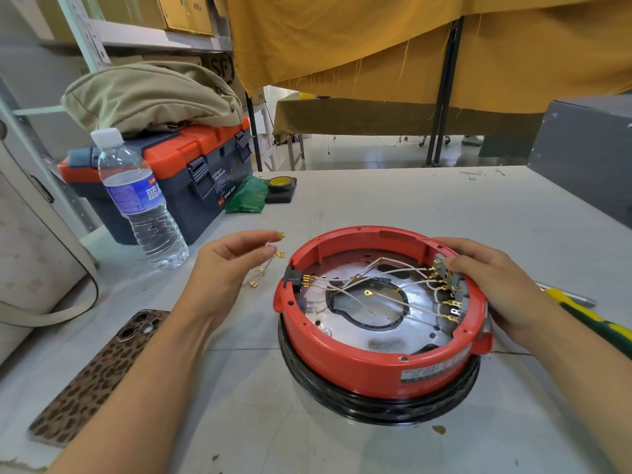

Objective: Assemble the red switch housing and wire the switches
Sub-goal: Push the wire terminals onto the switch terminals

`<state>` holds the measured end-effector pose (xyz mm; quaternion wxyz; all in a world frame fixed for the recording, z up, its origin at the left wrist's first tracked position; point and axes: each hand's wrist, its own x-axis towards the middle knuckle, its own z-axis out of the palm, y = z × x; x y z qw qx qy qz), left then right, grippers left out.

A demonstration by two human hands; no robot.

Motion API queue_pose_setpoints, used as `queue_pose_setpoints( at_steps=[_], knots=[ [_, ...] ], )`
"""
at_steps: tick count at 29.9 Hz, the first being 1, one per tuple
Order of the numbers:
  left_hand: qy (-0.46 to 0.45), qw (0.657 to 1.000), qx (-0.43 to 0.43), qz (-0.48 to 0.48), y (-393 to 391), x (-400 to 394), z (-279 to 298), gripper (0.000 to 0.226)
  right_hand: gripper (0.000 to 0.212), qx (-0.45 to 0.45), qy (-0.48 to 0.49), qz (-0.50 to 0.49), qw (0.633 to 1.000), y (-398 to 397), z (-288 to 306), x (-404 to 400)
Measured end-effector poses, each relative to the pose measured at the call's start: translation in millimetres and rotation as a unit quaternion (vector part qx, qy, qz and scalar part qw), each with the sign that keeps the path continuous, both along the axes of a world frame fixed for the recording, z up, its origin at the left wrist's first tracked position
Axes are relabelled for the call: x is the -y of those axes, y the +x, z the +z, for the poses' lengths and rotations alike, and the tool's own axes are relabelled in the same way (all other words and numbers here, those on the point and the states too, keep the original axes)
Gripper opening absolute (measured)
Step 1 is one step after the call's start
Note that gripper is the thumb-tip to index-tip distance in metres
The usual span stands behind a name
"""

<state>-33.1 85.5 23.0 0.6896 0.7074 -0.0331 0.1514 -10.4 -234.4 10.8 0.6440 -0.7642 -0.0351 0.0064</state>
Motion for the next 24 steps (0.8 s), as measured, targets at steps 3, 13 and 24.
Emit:
queue_pose_setpoints(
  at_steps=[3, 13, 24],
  knots=[
    [0.018, 1.0, 0.002, -0.014, -3.9, 8.2, 10.6, 0.02, 0.028, 0.001, -0.003, -0.009, 1.0, -1.5, 0.3, -2.8],
    [0.094, 0.99, -0.021, -0.099, -11.5, 50.1, 41.2, 0.015, 0.016, 0.029, -0.031, -0.038, 0.998, -2.0, -2.4, -6.9],
    [0.214, 0.955, -0.072, -0.192, 2.5, 107.6, 47.6, 0.01, 0.028, 0.056, -0.231, -0.07, 0.969, -12.2, 18.0, 3.1]
  ],
)
